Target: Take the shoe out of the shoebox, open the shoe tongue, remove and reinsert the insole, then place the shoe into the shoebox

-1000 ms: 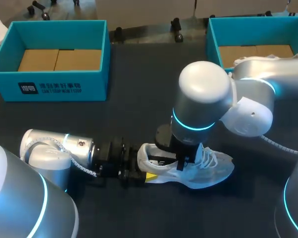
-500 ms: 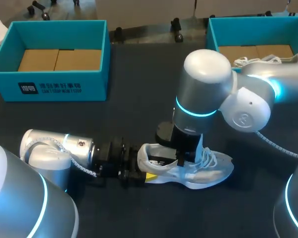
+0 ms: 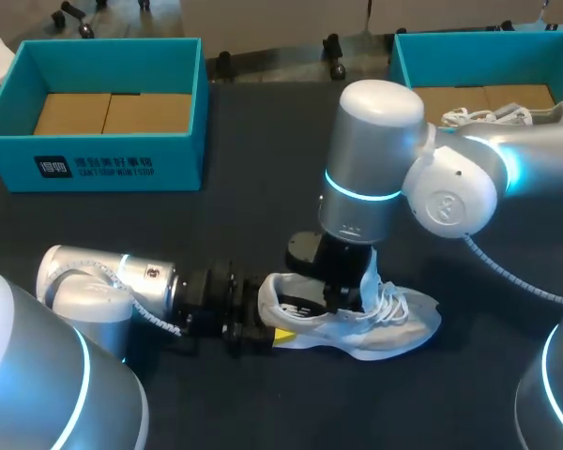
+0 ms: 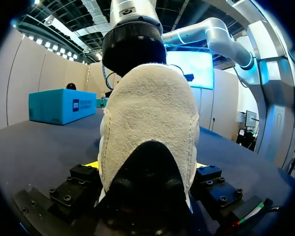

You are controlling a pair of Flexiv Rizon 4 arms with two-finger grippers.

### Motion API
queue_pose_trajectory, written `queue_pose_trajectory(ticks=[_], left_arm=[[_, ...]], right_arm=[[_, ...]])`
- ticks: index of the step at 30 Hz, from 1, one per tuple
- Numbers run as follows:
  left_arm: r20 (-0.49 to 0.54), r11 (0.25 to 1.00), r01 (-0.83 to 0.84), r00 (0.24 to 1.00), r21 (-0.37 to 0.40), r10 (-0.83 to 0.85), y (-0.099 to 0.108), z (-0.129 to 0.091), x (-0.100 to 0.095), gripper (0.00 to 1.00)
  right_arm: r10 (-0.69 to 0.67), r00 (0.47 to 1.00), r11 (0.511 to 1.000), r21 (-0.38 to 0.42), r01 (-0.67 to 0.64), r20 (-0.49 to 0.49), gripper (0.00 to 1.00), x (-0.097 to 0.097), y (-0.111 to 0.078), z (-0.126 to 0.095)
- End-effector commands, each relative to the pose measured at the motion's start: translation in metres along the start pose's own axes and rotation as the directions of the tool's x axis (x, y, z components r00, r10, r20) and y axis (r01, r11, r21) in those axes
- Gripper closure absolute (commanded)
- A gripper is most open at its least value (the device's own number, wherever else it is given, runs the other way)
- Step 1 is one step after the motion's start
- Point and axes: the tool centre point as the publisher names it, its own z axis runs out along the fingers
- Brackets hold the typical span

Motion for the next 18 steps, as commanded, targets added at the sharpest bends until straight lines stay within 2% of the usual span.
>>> queue_pose_trajectory(ticks=[1,2,12,18], left_arm=[[0.002,1.000,0.003,1.000,-0.002,-0.003,0.000,0.001,-0.003,1.00],[0.002,1.000,0.003,1.000,-0.002,-0.003,0.000,0.001,-0.003,1.00],[0.002,1.000,0.003,1.000,-0.002,-0.003,0.000,0.001,-0.003,1.00],[0.002,1.000,0.003,1.000,-0.002,-0.003,0.000,0.001,-0.003,1.00]], right_arm=[[0.010,1.000,1.000,-0.009,-0.010,0.010,0.92,0.016,0.003,0.061],[0.011,1.000,1.000,-0.011,-0.011,0.010,1.00,0.016,0.003,0.061],[0.007,0.996,0.999,-0.048,-0.003,0.091,1.00,0.023,-0.002,0.039],[0.012,0.976,0.994,-0.111,0.013,0.220,1.00,0.024,-0.002,0.008]])
